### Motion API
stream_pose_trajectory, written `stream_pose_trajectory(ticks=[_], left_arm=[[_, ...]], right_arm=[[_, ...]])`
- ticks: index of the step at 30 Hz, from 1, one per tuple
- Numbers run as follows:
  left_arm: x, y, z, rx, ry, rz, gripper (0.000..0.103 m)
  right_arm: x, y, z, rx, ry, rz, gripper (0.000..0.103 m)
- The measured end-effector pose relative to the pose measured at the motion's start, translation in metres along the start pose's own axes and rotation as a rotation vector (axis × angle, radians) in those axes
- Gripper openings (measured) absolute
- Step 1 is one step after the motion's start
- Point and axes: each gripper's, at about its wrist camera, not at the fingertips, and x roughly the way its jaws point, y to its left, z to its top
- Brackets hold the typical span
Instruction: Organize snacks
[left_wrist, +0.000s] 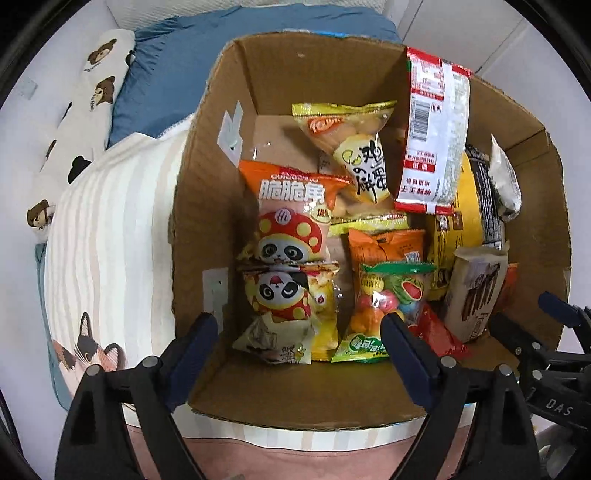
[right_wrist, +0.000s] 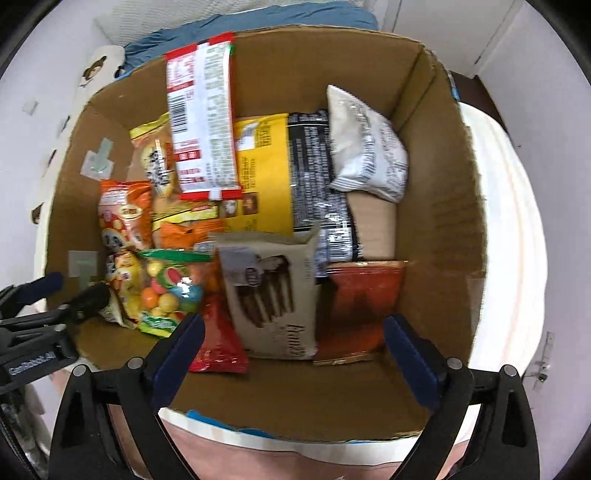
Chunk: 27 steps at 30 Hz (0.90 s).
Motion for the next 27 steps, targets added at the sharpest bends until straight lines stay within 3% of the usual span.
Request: stream_pose_trajectory(ticks=[12,21,27], left_arm=[[-0.031,-0.006,-0.005,0.010,-0.088,0.014,0.091],[-0.077,-0.016,-0.036,0.024,-0.251,0.037,0.091],[-0.117,-0.014,-0.081,0.003,-0.375,0.012,0.091]], right_arm=[[-0.021,-0.010,-0.015,0.024,-0.037,0.019,0.100],[-0.076,-0.010,-0.048,0.019,-0.207,-0.013,0.100],[-0.131,-0.015,-0.089,0.023,-0.359,-0.024,0.100]])
